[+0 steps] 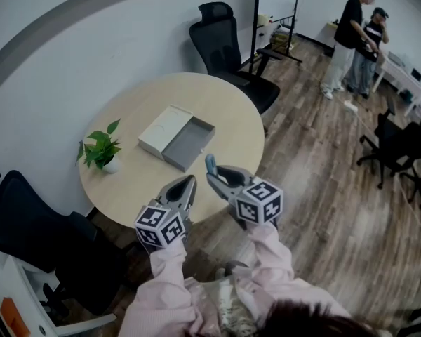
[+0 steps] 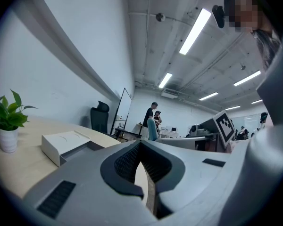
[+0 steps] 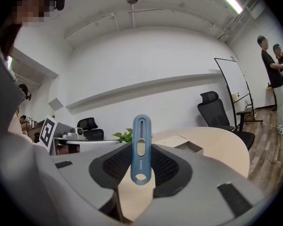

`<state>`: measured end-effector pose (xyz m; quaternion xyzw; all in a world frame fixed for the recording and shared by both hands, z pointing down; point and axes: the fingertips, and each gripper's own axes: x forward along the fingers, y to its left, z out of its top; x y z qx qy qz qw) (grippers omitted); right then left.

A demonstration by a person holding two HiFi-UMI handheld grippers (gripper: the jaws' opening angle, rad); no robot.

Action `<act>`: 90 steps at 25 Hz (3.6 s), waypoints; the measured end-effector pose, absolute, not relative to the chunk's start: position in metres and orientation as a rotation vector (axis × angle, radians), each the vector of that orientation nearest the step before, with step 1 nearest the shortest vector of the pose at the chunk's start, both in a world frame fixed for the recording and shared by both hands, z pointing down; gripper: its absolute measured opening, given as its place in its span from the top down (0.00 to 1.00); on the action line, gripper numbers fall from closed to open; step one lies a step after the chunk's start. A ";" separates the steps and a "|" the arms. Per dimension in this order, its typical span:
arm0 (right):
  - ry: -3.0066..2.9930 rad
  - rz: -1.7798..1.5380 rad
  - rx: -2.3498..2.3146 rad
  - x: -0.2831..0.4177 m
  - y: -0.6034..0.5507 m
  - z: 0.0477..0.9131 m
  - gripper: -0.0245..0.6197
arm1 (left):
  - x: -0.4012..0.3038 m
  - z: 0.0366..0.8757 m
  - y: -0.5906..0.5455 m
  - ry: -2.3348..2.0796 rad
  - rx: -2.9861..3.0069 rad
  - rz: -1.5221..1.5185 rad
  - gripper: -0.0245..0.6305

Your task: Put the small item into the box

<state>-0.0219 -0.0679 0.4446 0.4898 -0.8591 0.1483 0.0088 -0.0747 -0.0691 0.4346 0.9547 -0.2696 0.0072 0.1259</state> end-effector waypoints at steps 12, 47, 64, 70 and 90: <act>-2.724 0.469 1.509 -0.012 -0.084 0.446 0.75 | -0.069 0.442 -0.083 -0.817 2.759 0.036 0.95; -2.775 0.488 1.176 0.016 -0.206 0.460 0.75 | -0.034 0.452 -0.192 -1.077 2.621 0.009 0.95; -2.783 0.487 1.014 0.021 -0.244 0.468 0.75 | -0.034 0.461 -0.224 -1.229 2.520 -0.032 0.95; -2.776 0.488 0.952 0.028 -0.255 0.474 0.75 | -0.028 0.467 -0.232 -1.265 2.483 -0.042 0.95; -2.742 0.518 0.816 0.010 -0.283 0.497 0.75 | -0.042 0.491 -0.252 -1.344 2.370 -0.036 0.95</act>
